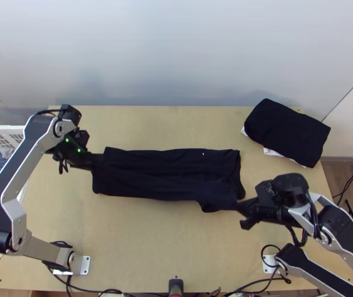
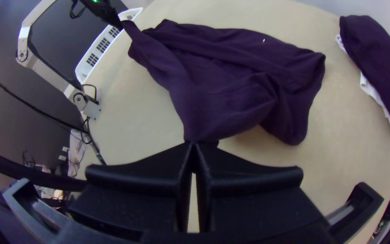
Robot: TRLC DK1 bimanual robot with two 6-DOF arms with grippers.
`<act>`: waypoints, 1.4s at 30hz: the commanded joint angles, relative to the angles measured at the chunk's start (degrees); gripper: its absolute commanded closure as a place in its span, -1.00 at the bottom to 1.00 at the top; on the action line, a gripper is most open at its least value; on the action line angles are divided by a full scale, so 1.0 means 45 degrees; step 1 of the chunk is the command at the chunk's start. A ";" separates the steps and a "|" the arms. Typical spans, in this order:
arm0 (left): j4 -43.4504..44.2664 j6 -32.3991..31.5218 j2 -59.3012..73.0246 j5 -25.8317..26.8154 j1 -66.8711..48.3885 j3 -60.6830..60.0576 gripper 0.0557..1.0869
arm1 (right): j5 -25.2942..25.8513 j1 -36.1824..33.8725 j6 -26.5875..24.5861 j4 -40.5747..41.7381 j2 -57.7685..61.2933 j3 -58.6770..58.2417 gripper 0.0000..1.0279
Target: Fold the t-shirt
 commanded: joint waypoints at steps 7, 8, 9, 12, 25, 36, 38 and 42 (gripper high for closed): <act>-0.0831 0.0718 -0.2078 0.0631 -0.0896 -0.2334 0.92 | -0.2044 0.1102 0.1520 -0.1278 0.0036 -0.0385 0.94; -0.0831 0.0718 -0.2273 0.0748 -0.0896 -0.2490 0.92 | -0.2200 0.1180 0.1618 -0.1376 0.0114 -0.0366 0.94; -0.0851 0.0718 -0.2469 0.0807 -0.0916 -0.2666 0.92 | -0.2356 0.1278 0.1696 -0.1512 0.0211 -0.0346 0.94; -0.0851 0.0757 -0.2840 0.0905 -0.0896 -0.3056 0.92 | -0.2649 0.1317 0.1793 -0.1864 0.0778 -0.0034 0.94; -0.0831 0.1070 -0.2527 0.1061 0.0158 -0.2568 0.92 | -0.5110 -0.0519 0.0895 -0.3055 0.3922 0.2779 0.94; -0.0792 0.0601 -0.0379 0.1276 0.0822 -0.0283 0.92 | -0.7142 -0.1945 -0.0453 -0.6395 0.7614 0.6138 0.94; -0.0792 0.0542 0.0012 0.1491 0.0822 0.0283 0.92 | -0.7278 -0.2257 -0.0648 -0.6630 0.8083 0.6802 0.94; -0.0773 0.0191 0.0871 0.1784 0.0842 0.1279 0.92 | -0.7610 -0.2843 -0.0746 -0.6649 0.9001 0.7915 0.94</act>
